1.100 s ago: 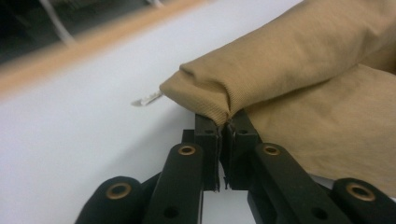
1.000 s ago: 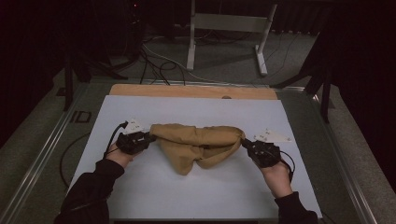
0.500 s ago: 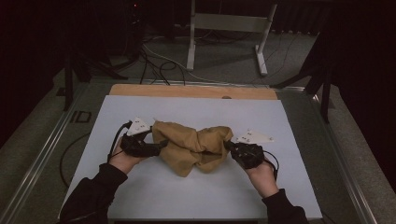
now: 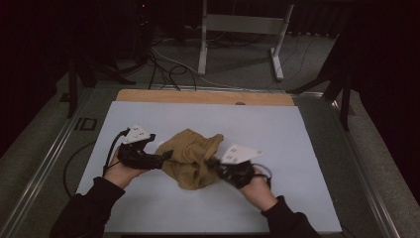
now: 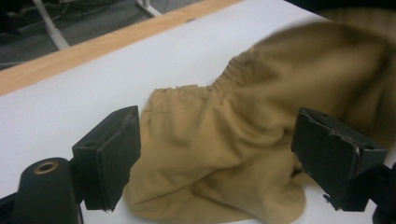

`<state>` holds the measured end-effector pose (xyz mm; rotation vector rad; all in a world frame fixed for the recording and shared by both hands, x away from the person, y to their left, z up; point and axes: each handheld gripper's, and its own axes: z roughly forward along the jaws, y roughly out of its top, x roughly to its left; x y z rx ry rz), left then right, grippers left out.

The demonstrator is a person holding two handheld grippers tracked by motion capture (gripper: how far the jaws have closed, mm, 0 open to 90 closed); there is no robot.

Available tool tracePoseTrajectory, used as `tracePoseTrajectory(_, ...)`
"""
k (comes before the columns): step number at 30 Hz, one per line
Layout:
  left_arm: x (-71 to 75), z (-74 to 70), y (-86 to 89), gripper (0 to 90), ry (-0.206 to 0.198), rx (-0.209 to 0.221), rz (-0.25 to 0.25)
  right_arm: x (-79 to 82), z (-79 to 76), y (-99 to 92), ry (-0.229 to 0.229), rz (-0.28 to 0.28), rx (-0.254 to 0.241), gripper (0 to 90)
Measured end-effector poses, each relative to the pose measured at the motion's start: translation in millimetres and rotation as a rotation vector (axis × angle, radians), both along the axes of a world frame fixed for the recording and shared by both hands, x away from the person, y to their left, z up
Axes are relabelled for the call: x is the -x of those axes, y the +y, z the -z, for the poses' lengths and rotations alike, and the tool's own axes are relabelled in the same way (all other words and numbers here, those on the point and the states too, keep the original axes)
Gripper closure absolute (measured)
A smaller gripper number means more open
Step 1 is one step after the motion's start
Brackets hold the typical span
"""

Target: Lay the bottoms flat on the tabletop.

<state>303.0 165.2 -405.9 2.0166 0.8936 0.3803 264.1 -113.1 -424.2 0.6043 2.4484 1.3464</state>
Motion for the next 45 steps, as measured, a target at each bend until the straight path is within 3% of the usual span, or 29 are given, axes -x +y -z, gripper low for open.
tracePoseTrajectory(2, 3.7, 5.3, -10.0, 16.8, 0.015, -0.001, 0.028, 7.2, 20.9, 12.3, 0.004, -0.06, 0.051, 90.0)
tracePoseTrajectory(4, 8.5, 11.5, -22.0, 17.0, 0.049, 0.011, 0.07, 12.0, 38.0, 19.9, 0.038, -0.073, 0.084, 90.0)
tracePoseTrajectory(7, 15.5, 19.0, -42.7, 18.7, 0.066, -0.026, 0.148, 12.1, 53.9, 22.9, 0.047, -0.088, 0.125, 90.0)
tracePoseTrajectory(11, 17.3, 24.4, -61.1, 25.4, 0.088, -0.055, 0.214, 17.0, 58.2, 20.3, 0.018, -0.114, 0.143, 89.9)
tracePoseTrajectory(13, 19.2, 25.8, -67.4, 30.4, 0.098, -0.048, 0.229, 19.7, 59.1, 17.4, 0.01, -0.103, 0.13, 89.0)
tracePoseTrajectory(17, 22.7, 29.0, -80.0, 32.5, 0.119, -0.057, 0.266, 23.3, 60.9, 10.8, 0.013, -0.132, 0.137, 71.0)
tracePoseTrajectory(20, 24.8, 33.3, -91.2, 36.4, 0.141, -0.106, 0.291, 25.8, 61.8, 6.1, 0.026, -0.131, 0.134, 66.4)
tracePoseTrajectory(22, 24.7, 37.7, -96.5, 44.3, 0.154, -0.145, 0.314, 26.1, 61.8, 1.5, 0.032, -0.132, 0.136, 63.2)
tracePoseTrajectory(23, 23.6, 40.2, -98.2, 48.6, 0.155, -0.164, 0.311, 25.7, 61.2, -1.9, 0.035, -0.14, 0.139, 61.4)
tracePoseTrajectory(25, 20.7, 44.2, -98.8, 73.6, 0.157, -0.191, 0.293, 24.2, 61.4, -8.7, 0.053, -0.152, 0.15, 54.2)
tracePoseTrajectory(27, 16.5, 44.9, -96.8, 87.6, 0.177, -0.185, 0.283, 21.4, 61.2, -16.9, 0.061, -0.121, 0.155, 49.0)
tracePoseTrajectory(29, 14.0, 39.7, -90.3, 88.7, 0.166, -0.166, 0.285, 17.4, 59.5, -26.5, 0.051, -0.079, 0.139, 46.7)
tracePoseTrajectory(30, 13.7, 36.1, -86.4, 88.8, 0.16, -0.133, 0.263, 16.0, 57.1, -31.2, 0.078, -0.044, 0.108, 45.6)
tracePoseTrajectory(34, 11.7, 17.6, -62.1, 89.1, 0.1, -0.051, 0.181, 3.7, 50.6, -46.7, 0.068, 0.035, 0.065, 43.9)
tracePoseTrajectory(36, 11.5, 11.1, -46.6, 89.1, 0.073, -0.038, 0.136, -3.5, 48.2, -51.3, 0.066, 0.087, 0.046, 43.8)
tracePoseTrajectory(39, 11.9, 7.6, -21.9, 89.1, 0.062, -0.026, 0.077, -13.4, 46.5, -54.1, 0.069, 0.132, 0.026, 44.7)
tracePoseTrajectory(42, 13.3, 9.7, 2.1, 89.0, 0.068, -0.019, 0.018, -20.5, 46.5, -52.6, 0.057, 0.158, 0.024, 48.2)
tracePoseTrajectory(45, 12.4, 15.4, 26.1, 89.0, 0.086, -0.025, -0.028, -24.7, 48.2, -46.9, 0.076, 0.157, 0.004, 48.7)
